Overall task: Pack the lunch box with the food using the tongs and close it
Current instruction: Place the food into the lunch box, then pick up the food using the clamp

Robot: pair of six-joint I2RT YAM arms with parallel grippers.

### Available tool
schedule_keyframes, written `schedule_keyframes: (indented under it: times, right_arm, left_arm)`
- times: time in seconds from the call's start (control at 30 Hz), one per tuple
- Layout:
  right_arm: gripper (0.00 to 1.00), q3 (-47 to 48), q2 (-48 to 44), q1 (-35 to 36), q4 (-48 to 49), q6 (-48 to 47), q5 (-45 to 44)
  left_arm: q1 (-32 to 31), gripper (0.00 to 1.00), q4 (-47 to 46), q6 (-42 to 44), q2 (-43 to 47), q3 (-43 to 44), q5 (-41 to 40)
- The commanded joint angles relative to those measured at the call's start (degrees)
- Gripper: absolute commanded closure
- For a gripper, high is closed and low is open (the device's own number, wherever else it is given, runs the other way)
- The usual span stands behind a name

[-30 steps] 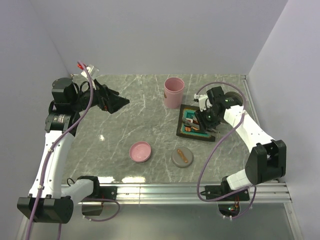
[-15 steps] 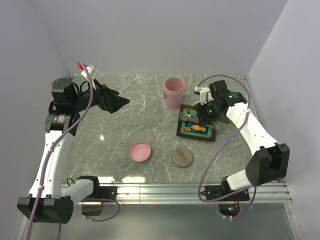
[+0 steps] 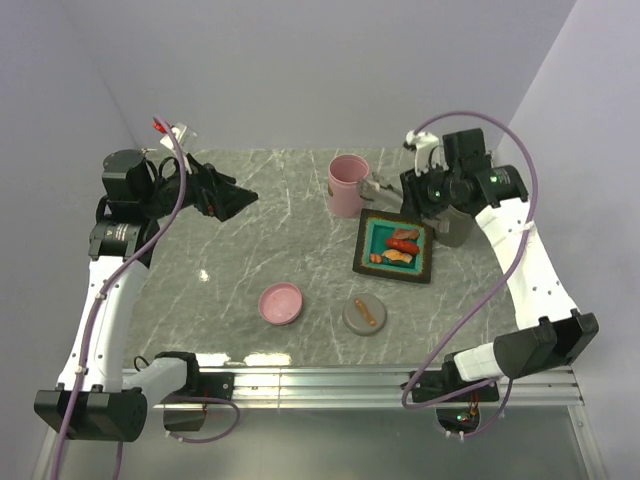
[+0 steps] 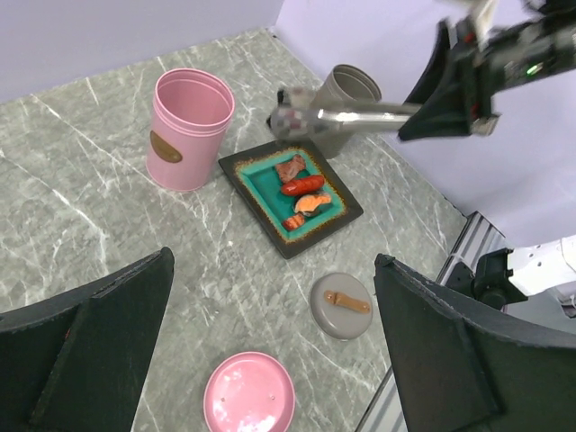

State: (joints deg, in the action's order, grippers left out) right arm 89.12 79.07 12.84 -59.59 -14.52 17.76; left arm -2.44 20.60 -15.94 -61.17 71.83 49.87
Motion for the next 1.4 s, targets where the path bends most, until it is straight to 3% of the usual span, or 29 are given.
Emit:
schedule_keyframes:
  times: [0.0, 0.27, 0.53, 0.77, 1.0, 1.2, 1.3, 1.37]
  right_arm:
    - [0.59, 10.09, 3.1, -0.36, 1.23, 1.51, 3.07]
    - [0.59, 25.21, 14.96, -0.27, 1.85, 3.27, 5.97]
    - [0.58, 27.07, 20.6, -0.18, 4.57, 3.8, 4.75]
    - [0.51, 26.46, 23.15, 0.08, 5.19, 3.01, 4.13]
    - [0.39, 26.98, 22.89, 0.08, 4.4, 2.75, 4.13]
    - [0.39, 29.27, 21.75, 0.08, 0.54, 1.0, 4.47]
    - [0.4, 24.54, 16.49, -0.1, -0.88, -1.02, 5.26]
    - [0.4, 16.03, 10.16, -0.01, 0.0, -1.82, 5.27]
  left_arm:
    - [0.33, 0.01, -0.82, -0.49, -0.53, 2.26, -1.78]
    - [0.86, 0.01, -2.58, -1.9, -0.36, 1.38, -2.22]
    - [2.17, 0.01, -4.17, -3.92, -1.23, 1.64, -2.23]
    - [2.26, 0.01, -4.69, -3.92, -1.32, 1.03, -2.32]
    - [2.26, 0.01, -4.43, -3.83, -1.59, 1.12, -1.97]
    - [2.26, 0.01, -4.87, -4.27, -1.94, 1.46, -0.82]
    - [2.26, 0.01, -3.29, -2.17, -1.68, 1.91, -1.17]
    - [2.26, 0.01, -3.28, -0.93, -1.41, 1.21, -2.84]
